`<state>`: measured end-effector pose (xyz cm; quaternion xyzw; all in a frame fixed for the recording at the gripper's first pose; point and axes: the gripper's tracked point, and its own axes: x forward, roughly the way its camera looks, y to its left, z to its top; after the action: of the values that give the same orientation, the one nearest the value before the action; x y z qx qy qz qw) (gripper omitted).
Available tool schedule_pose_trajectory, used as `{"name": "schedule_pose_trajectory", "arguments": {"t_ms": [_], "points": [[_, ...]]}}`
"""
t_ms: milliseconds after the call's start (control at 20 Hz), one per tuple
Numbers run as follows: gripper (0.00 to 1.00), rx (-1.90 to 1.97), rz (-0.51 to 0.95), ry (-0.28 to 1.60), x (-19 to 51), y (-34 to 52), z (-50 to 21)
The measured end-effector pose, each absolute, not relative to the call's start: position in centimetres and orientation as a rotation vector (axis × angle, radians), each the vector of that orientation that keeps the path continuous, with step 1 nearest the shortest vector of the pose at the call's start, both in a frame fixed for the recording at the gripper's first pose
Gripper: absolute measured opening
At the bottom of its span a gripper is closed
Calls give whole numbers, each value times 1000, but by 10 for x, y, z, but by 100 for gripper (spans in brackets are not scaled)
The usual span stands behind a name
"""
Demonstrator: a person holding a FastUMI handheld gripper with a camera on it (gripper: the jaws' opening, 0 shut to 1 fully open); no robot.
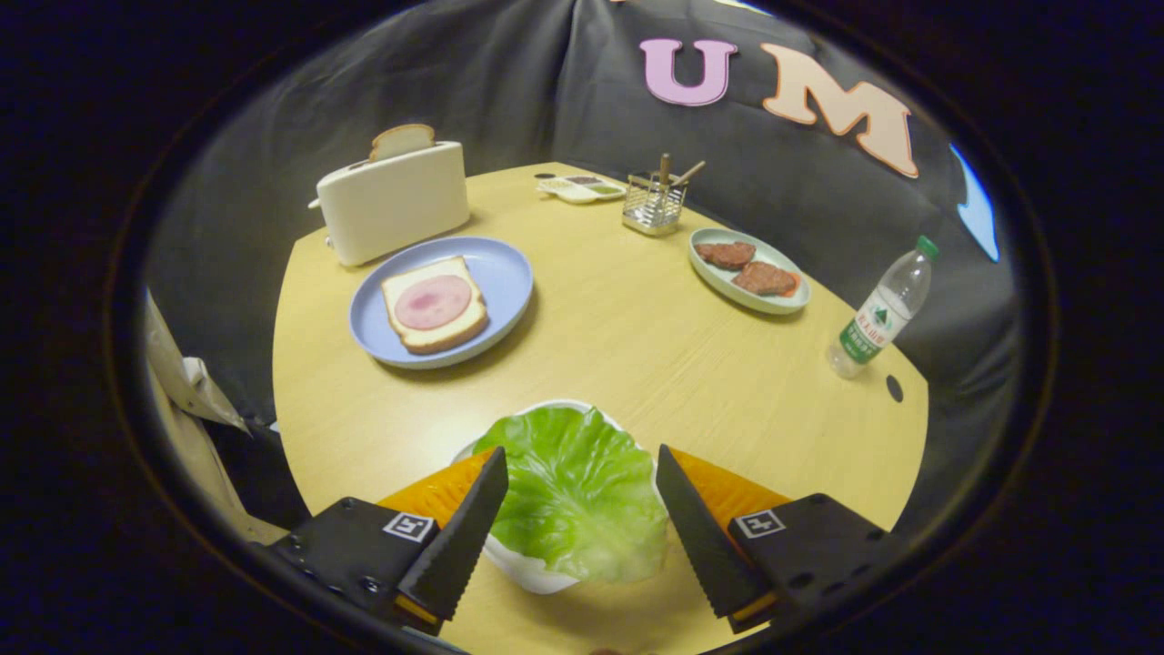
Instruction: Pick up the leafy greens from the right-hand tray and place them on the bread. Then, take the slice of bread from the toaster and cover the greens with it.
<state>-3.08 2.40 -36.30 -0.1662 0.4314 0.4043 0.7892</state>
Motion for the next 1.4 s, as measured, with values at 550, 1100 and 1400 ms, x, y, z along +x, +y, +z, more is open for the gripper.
{"name": "schedule_pose_trajectory", "arguments": {"t_ms": [550, 1100, 1400], "points": [[100, -327, 866, 1065, -43, 23, -399], [56, -323, 834, 1083, -49, 25, -405], [9, -312, 795, 1063, -45, 25, -404]]}}
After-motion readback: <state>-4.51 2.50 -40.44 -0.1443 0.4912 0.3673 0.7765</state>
